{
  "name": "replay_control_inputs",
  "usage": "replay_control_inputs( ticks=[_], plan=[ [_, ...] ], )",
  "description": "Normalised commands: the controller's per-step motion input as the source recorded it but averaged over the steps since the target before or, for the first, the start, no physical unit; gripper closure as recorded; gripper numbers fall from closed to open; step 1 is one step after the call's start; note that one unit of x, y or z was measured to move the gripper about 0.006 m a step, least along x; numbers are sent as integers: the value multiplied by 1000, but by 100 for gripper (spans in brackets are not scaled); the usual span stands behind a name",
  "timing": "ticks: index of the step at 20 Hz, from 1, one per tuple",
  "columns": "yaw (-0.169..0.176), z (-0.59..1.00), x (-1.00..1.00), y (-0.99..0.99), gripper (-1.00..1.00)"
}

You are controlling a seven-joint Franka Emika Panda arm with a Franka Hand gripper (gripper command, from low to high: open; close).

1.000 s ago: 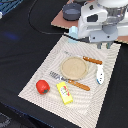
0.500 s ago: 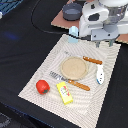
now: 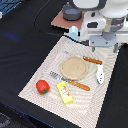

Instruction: Interact with the objects in diverse but meaningful ways.

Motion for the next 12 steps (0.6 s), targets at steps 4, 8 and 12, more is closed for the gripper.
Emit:
replay_control_inputs(
  ticks=[4,8,12],
  plan=[
    [-99,-9,509,-216,-100],
    [-57,16,385,-281,-100],
    [148,227,274,-84,-100]
  ],
)
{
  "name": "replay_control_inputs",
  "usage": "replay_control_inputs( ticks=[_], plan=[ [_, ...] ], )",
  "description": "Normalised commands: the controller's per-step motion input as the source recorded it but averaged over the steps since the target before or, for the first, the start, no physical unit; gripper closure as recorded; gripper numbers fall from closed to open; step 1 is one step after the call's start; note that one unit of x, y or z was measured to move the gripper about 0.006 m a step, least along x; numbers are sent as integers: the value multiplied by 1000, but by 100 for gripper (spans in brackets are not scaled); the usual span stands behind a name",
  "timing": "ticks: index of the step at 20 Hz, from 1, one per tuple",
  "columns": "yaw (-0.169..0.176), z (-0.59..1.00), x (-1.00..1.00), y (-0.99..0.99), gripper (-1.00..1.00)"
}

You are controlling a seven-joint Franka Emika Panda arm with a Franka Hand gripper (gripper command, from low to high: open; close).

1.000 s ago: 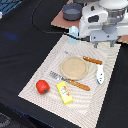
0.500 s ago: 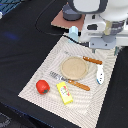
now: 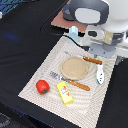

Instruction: Interact with the objects in diverse but meaningful ways.

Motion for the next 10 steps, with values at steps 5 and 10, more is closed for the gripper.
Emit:
replay_control_inputs(
  ticks=[5,10],
  plan=[
    [169,213,254,-1,-100],
    [50,27,237,-61,-100]
  ],
)
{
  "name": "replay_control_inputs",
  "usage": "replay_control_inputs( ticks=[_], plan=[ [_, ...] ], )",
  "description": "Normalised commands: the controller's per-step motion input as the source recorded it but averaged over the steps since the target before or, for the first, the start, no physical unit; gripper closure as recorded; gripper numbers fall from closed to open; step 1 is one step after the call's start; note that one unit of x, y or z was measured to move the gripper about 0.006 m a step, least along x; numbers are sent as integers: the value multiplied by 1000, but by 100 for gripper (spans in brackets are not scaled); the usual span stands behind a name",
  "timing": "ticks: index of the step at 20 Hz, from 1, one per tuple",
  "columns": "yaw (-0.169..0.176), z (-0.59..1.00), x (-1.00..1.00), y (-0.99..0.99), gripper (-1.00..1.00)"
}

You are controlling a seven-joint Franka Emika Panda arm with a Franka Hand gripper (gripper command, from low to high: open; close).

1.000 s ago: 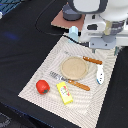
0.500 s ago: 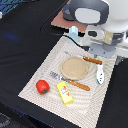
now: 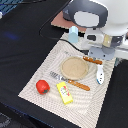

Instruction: Interact with the objects in diverse but meaningful ways.

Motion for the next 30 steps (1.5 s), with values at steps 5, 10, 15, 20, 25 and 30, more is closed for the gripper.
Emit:
replay_control_inputs(
  ticks=[5,10,15,20,25,30],
  plan=[
    [1,6,215,-161,-100],
    [-43,29,243,-254,-100],
    [-6,-91,21,-306,-100],
    [-2,-119,18,-261,-100],
    [-20,-83,180,-110,-100],
    [-34,0,385,0,-100]
  ],
)
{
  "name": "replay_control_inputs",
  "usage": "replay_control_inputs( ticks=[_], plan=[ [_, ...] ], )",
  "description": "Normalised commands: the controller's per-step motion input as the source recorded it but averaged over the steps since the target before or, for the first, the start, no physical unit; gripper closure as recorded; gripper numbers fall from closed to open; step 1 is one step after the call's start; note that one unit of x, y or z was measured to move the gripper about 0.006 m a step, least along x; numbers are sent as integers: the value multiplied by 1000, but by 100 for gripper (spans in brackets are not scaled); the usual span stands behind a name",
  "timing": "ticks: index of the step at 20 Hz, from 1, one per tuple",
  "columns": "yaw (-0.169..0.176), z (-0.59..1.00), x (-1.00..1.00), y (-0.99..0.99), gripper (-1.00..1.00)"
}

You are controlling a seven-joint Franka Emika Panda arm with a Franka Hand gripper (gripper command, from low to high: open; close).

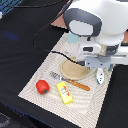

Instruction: Interact with the objects in diverse but meaningful ways.

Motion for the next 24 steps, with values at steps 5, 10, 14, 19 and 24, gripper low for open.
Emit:
replay_control_inputs(
  ticks=[5,10,14,19,24],
  plan=[
    [-33,0,449,0,-100],
    [-40,166,613,0,-100],
    [-53,365,711,0,-100],
    [-50,260,659,0,-100],
    [-34,34,476,-14,-100]
  ],
)
